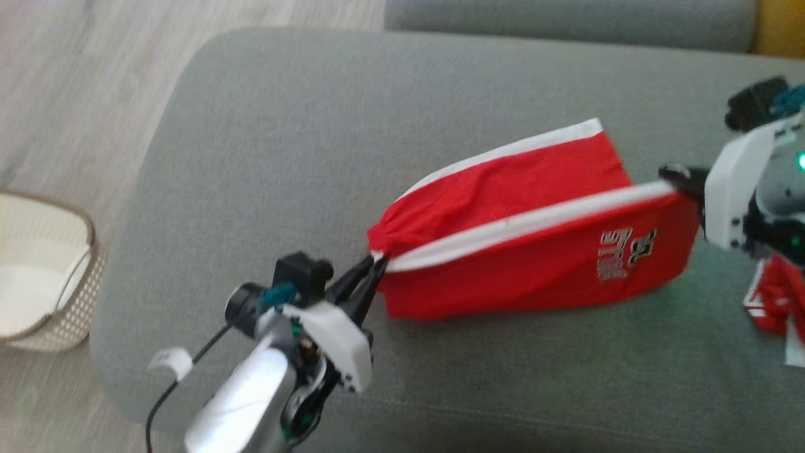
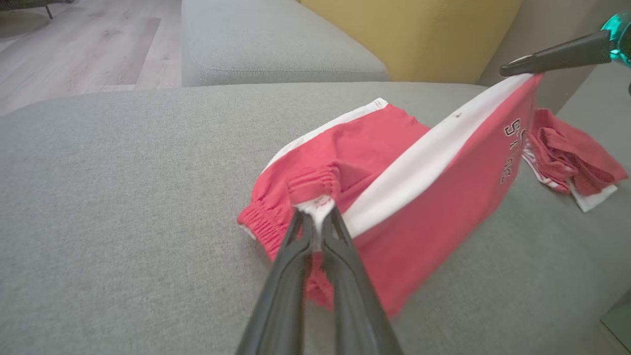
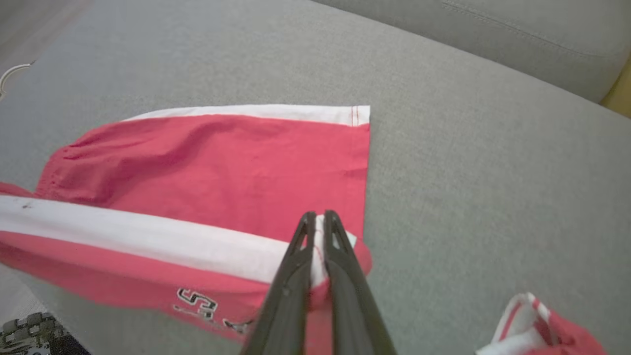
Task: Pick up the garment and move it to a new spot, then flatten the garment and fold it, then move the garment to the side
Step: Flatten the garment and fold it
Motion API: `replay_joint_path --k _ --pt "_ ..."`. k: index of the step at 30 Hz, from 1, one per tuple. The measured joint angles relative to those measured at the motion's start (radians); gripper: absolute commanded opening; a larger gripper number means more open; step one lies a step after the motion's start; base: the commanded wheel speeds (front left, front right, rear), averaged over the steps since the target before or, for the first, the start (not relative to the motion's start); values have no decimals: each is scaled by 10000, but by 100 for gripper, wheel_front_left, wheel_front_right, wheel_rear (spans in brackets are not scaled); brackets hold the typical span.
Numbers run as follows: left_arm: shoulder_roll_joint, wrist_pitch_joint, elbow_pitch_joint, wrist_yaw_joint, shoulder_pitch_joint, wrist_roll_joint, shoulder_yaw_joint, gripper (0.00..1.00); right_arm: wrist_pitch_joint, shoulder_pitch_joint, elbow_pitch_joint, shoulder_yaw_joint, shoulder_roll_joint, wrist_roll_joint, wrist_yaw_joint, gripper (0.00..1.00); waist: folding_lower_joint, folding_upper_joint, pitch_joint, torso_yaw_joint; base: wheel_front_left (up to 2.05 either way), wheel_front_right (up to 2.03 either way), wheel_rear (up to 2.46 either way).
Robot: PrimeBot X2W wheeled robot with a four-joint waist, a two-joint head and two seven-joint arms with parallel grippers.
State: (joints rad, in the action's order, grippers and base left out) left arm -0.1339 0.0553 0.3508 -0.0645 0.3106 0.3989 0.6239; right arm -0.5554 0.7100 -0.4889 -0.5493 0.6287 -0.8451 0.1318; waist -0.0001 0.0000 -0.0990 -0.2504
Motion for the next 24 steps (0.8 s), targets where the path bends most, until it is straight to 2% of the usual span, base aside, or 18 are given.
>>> replay_joint_path --k 4,11,24 --pt "280 556 761 228 850 -322 4 0 617 719 -437 44 -272 541 -2 0 0 0 -672 -205 0 0 0" --pt "830 1246 2167 307 2035 -445 127 0 1438 1616 -1149 -244 -433 888 -4 0 0 0 -1602 -609 0 0 0" --pt "1081 1856 3256 474 3193 157 479 0 2569 2944 -2439 -988 -656 1244 -4 0 0 0 -2531 -1023 0 0 0"
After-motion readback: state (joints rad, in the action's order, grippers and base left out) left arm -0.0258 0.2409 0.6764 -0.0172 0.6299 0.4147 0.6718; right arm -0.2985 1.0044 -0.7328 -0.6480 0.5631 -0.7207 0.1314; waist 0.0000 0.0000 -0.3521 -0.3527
